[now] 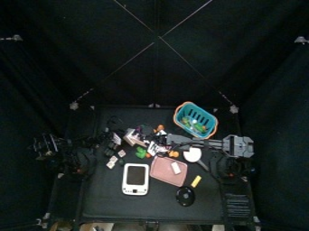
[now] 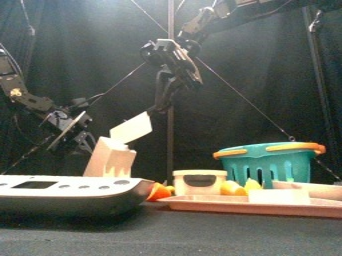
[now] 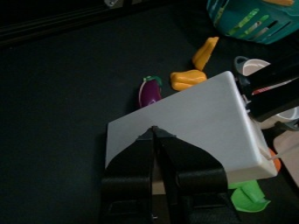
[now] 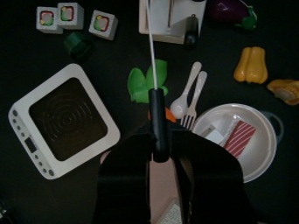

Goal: Place cleaver in knife holder

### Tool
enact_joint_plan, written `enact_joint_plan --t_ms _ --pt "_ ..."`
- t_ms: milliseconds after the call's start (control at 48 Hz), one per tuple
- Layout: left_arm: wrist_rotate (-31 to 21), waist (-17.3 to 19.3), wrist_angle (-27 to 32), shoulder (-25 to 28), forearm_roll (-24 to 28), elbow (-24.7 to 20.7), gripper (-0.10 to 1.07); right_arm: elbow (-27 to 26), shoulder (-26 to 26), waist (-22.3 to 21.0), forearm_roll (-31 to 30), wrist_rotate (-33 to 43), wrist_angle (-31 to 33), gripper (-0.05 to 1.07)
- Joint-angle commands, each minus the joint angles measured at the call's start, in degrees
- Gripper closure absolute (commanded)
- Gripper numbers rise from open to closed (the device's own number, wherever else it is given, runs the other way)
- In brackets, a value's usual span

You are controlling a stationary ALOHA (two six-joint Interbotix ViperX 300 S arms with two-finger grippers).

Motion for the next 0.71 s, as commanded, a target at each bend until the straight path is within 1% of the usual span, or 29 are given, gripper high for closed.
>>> enact_joint_plan --t_ms 0,167,417,688 --pt "0.1 -0.3 -0.2 -0.1 0.0 -1.1 0.54 -2.5 -0.7 0.0 -0.1 -0.2 0.7 0.6" --pt "0.1 -0.4 -0.2 -0.1 0.0 -1.1 0.54 -5.6 1.1 -0.1 -0.1 -0.2 4.0 0.6" --pt "0.1 -1.0 -0.2 -0.1 0.1 -1.6 0.54 -11.6 4.0 -0.2 0.2 -0.7 12.0 0.6" --pt "0.1 -1.1 -0.2 -0.1 0.1 -1.8 0.54 -19.3 7.6 -0.8 2.7 -4.4 20.8 0.6"
